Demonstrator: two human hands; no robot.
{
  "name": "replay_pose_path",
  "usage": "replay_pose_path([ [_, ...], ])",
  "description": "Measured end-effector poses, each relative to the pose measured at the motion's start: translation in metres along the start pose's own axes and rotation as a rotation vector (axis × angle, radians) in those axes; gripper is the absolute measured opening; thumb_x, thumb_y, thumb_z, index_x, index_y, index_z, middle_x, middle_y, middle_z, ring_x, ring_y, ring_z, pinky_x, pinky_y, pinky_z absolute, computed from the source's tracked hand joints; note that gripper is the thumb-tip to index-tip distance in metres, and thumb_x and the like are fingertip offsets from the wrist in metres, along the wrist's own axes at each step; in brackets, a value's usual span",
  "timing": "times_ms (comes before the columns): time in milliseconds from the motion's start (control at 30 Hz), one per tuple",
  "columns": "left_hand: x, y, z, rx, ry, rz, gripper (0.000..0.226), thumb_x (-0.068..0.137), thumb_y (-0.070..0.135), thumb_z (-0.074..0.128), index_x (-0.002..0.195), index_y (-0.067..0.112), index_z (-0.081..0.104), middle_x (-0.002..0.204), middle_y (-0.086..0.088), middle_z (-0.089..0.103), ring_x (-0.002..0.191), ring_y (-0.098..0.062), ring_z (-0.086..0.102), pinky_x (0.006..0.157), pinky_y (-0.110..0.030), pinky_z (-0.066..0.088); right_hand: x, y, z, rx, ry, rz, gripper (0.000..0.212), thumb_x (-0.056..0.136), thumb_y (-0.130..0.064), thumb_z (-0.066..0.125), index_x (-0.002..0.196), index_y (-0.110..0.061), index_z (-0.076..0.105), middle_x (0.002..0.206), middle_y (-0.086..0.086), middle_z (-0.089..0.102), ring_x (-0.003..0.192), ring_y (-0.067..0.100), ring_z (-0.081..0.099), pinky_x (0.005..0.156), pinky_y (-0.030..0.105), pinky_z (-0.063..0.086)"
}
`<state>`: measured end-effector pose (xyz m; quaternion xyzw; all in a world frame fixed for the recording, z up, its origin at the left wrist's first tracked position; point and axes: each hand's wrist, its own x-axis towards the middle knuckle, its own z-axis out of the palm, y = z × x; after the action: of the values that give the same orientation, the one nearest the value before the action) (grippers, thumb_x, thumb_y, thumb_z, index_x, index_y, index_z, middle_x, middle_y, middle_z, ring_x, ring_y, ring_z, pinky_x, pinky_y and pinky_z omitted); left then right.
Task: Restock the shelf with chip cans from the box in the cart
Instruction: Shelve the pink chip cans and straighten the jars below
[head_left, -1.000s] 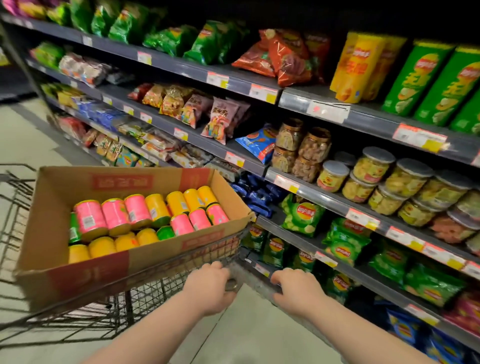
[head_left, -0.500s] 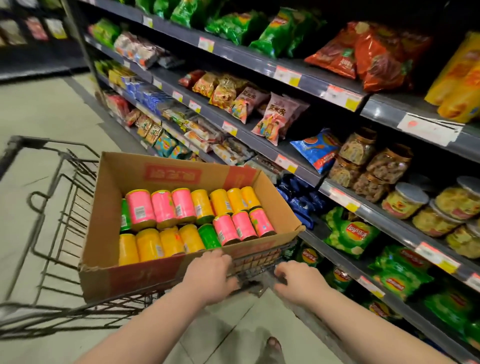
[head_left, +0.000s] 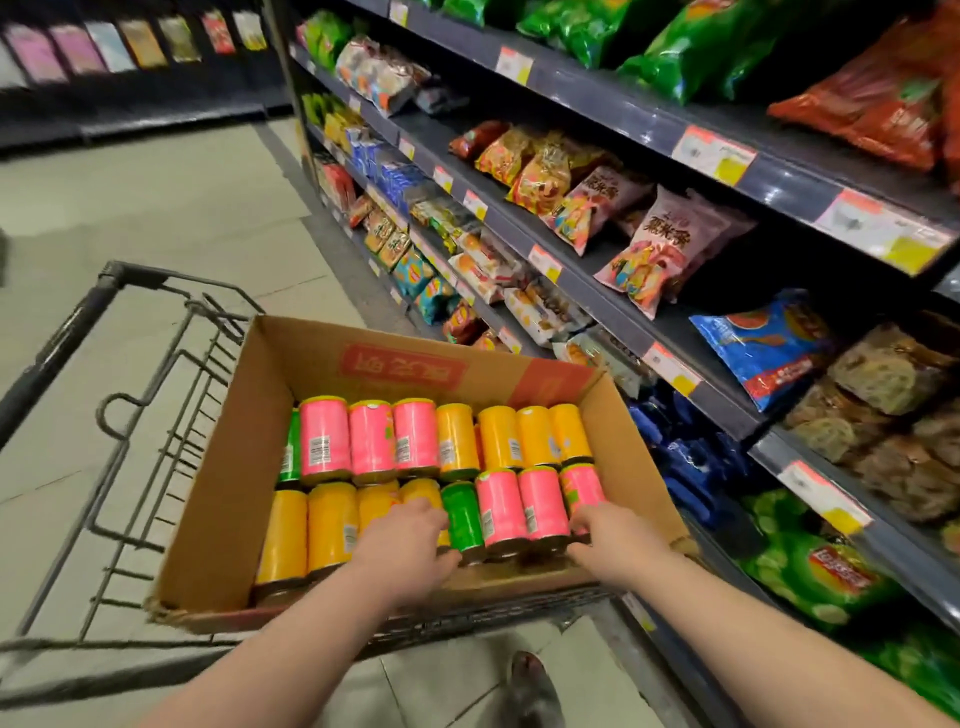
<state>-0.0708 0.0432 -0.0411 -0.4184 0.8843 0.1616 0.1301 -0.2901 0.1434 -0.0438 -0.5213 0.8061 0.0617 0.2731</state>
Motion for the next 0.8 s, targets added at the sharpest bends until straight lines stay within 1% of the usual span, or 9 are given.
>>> replay_pose_path([
  [133,0.034,0.009,0.008,0.002,-0.093,-0.051,0.044,0.089,0.049,0.050,0.124,0.022,0.052,0.127,-0.001,0.050,0.118,-0.021,0.049,0.092,-0.035,0.045,0.036,0.016,0.001,0.006,-0.082,-0.008,0.032,0.090,-0.034,0.054,0.119,-0.021,0.056,0.118,0.004,0.061,0.109,0.025,0.057,0.088,0.033,0.045],
  [300,0.078,0.021,0.030,0.018,-0.240,-0.094,0.051,0.087,0.052,0.051,0.128,0.021,0.048,0.127,-0.004,0.050,0.118,-0.024,0.050,0.095,-0.038,0.045,0.089,0.037,0.009,-0.016,-0.159,-0.021,0.030,0.090,-0.030,0.051,0.117,-0.019,0.057,0.118,0.007,0.061,0.109,0.029,0.058,0.087,0.033,0.047],
  [400,0.099,0.025,0.040,-0.032,-0.300,-0.143,0.056,0.086,0.053,0.052,0.131,0.020,0.044,0.126,-0.005,0.049,0.118,-0.025,0.050,0.095,-0.038,0.045,0.117,0.042,0.018,-0.029,-0.196,-0.048,0.031,0.091,-0.030,0.051,0.118,-0.017,0.055,0.119,0.007,0.061,0.108,0.029,0.059,0.084,0.034,0.047],
  [467,0.112,0.028,0.048,-0.089,-0.335,-0.176,0.059,0.087,0.052,0.053,0.134,0.018,0.041,0.129,-0.008,0.048,0.120,-0.027,0.050,0.098,-0.038,0.043,0.132,0.044,0.027,-0.017,-0.223,-0.041,0.030,0.090,-0.028,0.052,0.118,-0.016,0.053,0.119,0.008,0.060,0.108,0.029,0.059,0.084,0.034,0.047],
  [567,0.127,0.033,0.062,-0.186,-0.359,-0.232,0.062,0.087,0.049,0.055,0.136,0.016,0.037,0.130,-0.009,0.048,0.120,-0.027,0.050,0.098,-0.037,0.042,0.149,0.045,0.042,0.041,-0.252,-0.019,0.042,0.090,-0.030,0.053,0.127,-0.013,0.045,0.125,0.009,0.055,0.112,0.030,0.057,0.088,0.037,0.048],
  [667,0.138,0.039,0.075,-0.315,-0.360,-0.310,0.063,0.086,0.045,0.058,0.137,0.016,0.035,0.131,-0.011,0.048,0.119,-0.029,0.051,0.097,-0.036,0.043,0.163,0.045,0.054,0.123,-0.258,0.036,0.058,0.088,-0.043,0.056,0.135,-0.014,0.037,0.129,0.009,0.053,0.116,0.029,0.056,0.091,0.038,0.047],
  [733,0.145,0.043,0.082,-0.457,-0.326,-0.377,0.063,0.084,0.042,0.063,0.135,0.015,0.039,0.129,-0.010,0.052,0.117,-0.028,0.054,0.095,-0.035,0.045,0.170,0.045,0.062,0.194,-0.258,0.080,0.066,0.085,-0.050,0.057,0.138,-0.017,0.035,0.133,0.005,0.051,0.118,0.028,0.055,0.093,0.039,0.047],
  [800,0.152,0.046,0.088,-0.596,-0.281,-0.480,0.061,0.082,0.040,0.067,0.132,0.013,0.044,0.127,-0.009,0.057,0.113,-0.026,0.057,0.092,-0.032,0.046,0.175,0.045,0.069,0.274,-0.259,0.133,0.075,0.080,-0.058,0.058,0.140,-0.019,0.033,0.135,0.002,0.051,0.119,0.028,0.055,0.095,0.042,0.047],
])
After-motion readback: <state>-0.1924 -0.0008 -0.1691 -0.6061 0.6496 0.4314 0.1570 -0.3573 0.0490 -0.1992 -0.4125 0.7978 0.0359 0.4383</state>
